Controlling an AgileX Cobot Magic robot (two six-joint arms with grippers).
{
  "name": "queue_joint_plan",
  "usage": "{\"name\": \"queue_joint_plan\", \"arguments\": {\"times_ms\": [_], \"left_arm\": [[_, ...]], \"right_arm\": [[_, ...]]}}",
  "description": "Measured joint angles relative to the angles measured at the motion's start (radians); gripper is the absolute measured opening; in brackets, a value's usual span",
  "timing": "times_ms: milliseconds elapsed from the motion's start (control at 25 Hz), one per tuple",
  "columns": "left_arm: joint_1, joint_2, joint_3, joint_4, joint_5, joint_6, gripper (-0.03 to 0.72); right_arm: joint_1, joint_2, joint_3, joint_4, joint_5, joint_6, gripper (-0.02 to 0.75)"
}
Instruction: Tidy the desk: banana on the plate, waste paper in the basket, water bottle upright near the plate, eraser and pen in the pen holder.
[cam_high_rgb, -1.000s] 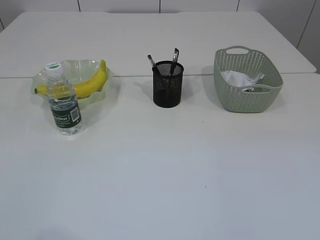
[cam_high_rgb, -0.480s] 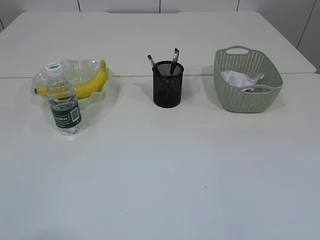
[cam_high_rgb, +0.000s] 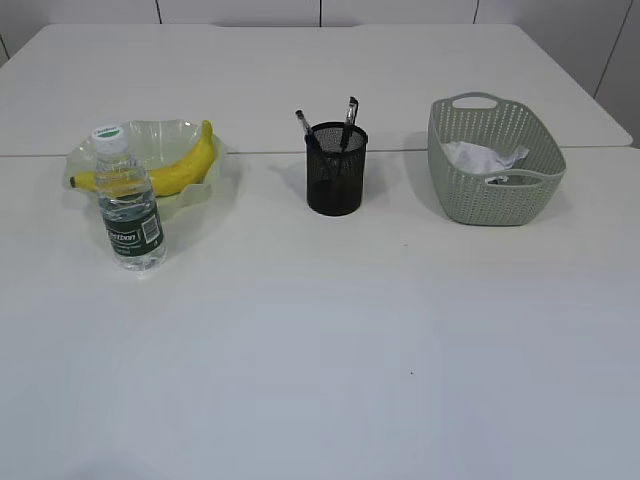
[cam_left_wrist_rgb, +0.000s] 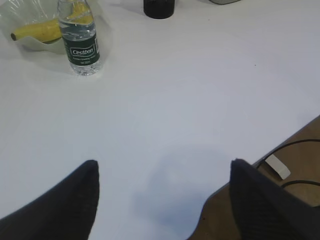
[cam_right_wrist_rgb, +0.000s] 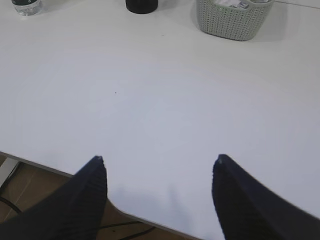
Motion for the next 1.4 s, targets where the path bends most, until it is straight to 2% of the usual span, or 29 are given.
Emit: {"name": "queue_joint_plan", "arguments": {"times_ms": [160, 280, 360, 600, 720, 800, 920, 1200, 1400], "left_arm": [[0.016, 0.000, 0.000, -0.005, -0.002, 0.000, 0.581], [0.090, 0.000, 0.000, -0.008, -0.002, 0.000, 0.580], [0.163, 0.000, 0.000, -0.009, -0.002, 0.000, 0.580], [0.447, 0.000, 0.000, -0.011, -0.002, 0.000, 0.580], [0.598, 0.000, 0.000, -0.013, -0.002, 0.000, 0.580], [0.665, 0.000, 0.000, -0.016, -0.002, 0.000, 0.580], [0.689, -0.002, 0.000, -0.020, -0.002, 0.000, 0.580], [0.685, -0.002, 0.000, -0.037, -0.002, 0.008, 0.580], [0.676, -0.002, 0.000, -0.133, -0.002, 0.145, 0.580]], "right_arm": [[-0.002, -0.002, 0.001, 0.002, 0.000, -0.002, 0.494], [-0.018, -0.002, 0.001, 0.002, -0.002, -0.002, 0.494], [-0.039, -0.002, 0.001, 0.002, -0.002, -0.002, 0.495], [-0.115, -0.002, 0.001, 0.002, -0.002, -0.002, 0.495], [-0.126, -0.002, 0.001, 0.002, -0.002, -0.002, 0.495], [-0.128, -0.002, 0.001, 0.002, -0.002, -0.002, 0.495], [-0.128, -0.002, 0.001, 0.002, -0.002, -0.002, 0.495], [-0.128, -0.002, 0.001, 0.002, -0.002, -0.002, 0.495], [-0.128, -0.002, 0.001, 0.015, -0.002, -0.011, 0.495]]}}
